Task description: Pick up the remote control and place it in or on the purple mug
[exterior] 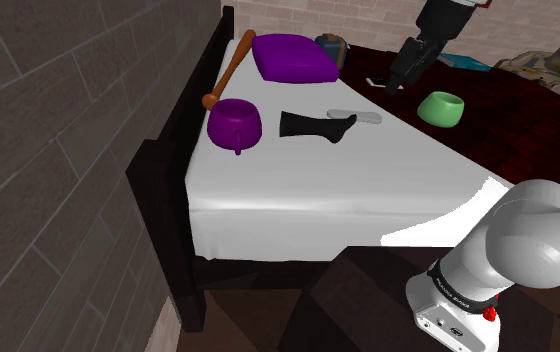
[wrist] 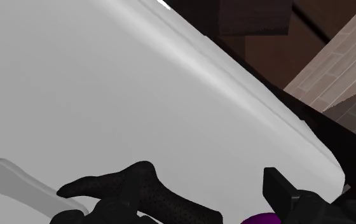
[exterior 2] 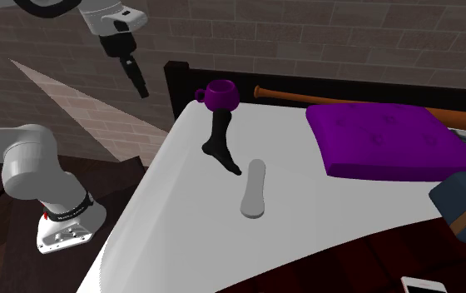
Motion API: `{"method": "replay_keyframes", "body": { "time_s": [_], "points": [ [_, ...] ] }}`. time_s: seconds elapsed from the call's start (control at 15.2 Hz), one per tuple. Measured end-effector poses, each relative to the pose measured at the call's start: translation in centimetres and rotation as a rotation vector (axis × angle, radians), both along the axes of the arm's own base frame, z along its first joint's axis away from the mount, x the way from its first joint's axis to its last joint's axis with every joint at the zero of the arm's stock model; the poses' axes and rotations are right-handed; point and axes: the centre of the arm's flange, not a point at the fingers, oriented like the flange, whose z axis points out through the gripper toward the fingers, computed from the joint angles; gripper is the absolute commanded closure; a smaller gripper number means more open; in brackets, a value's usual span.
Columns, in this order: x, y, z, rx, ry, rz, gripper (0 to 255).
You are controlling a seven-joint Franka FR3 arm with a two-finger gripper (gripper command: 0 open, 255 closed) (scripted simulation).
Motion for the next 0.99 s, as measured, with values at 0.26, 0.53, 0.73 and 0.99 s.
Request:
{"method": "replay_keyframes", "body": {
  "time_s": [0.26, 0.53, 0.73, 0.99],
  "points": [
    [0.8, -2.6, -1.3, -0.003, 0.009, 0.051, 0],
    [2.5, -6.7, -3.6, -0.010, 0.027, 0.152, 0],
    [4.2, -10.1, -5.7, -0.015, 0.041, 0.231, 0],
    [6.7, -14.0, -8.3, -0.022, 0.059, 0.335, 0]
  ]
}}
